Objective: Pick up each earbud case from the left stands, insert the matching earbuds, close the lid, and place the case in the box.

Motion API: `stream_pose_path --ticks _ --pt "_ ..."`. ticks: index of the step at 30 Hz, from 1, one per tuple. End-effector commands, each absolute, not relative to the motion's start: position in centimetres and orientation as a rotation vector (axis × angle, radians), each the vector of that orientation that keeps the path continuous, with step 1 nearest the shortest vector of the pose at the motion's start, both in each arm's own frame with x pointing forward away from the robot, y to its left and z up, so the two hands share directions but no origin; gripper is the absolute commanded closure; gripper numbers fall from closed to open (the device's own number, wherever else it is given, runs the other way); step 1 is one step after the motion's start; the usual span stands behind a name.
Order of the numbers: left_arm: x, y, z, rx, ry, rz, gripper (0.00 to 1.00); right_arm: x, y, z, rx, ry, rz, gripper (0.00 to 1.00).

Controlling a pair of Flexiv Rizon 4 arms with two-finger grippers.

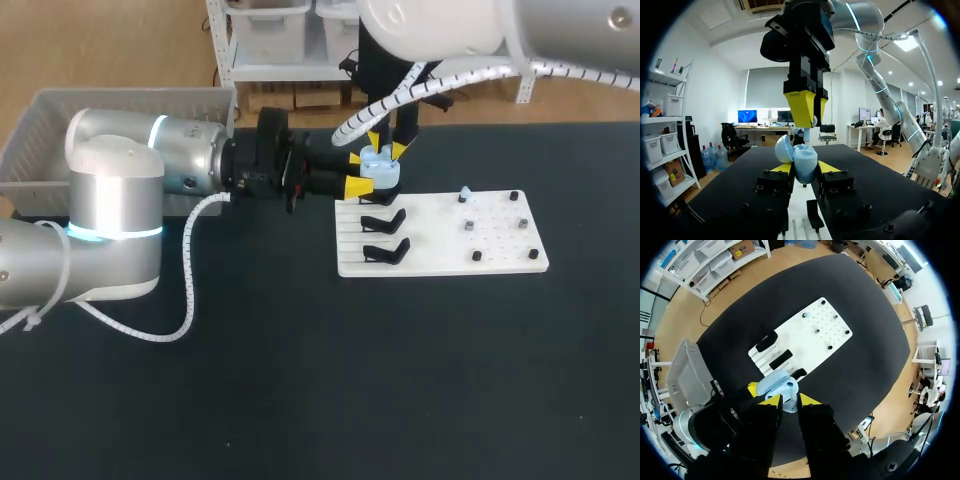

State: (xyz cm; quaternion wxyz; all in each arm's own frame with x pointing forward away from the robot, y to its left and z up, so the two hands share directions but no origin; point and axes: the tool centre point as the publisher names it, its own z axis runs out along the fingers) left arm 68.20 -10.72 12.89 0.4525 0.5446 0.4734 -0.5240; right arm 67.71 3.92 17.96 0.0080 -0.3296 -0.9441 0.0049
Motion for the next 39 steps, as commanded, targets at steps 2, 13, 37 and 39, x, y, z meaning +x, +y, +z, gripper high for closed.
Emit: stream_pose_path --ticks 2,13,37,39 --pt "68.0 -10.7 12.8 1.34 1.168 -1.289 1.0 68.1 4.1 17.8 -1.033 -2.941 0.032 1.0" --pt "68.0 -10.7 12.8 1.34 1.168 -1.289 1.0 68.5 4.1 17.5 -1.036 -2.931 0.045 1.0" --pt "68.0 -10.7 12.8 1.34 1.168 -1.289 1.0 68.9 3.5 16.3 -1.049 -2.903 0.067 1.0" --pt "68.0 -10.7 12.8 1.34 1.168 -1.289 1.0 68.8 3.6 16.4 -1.045 -2.907 0.054 0.55"
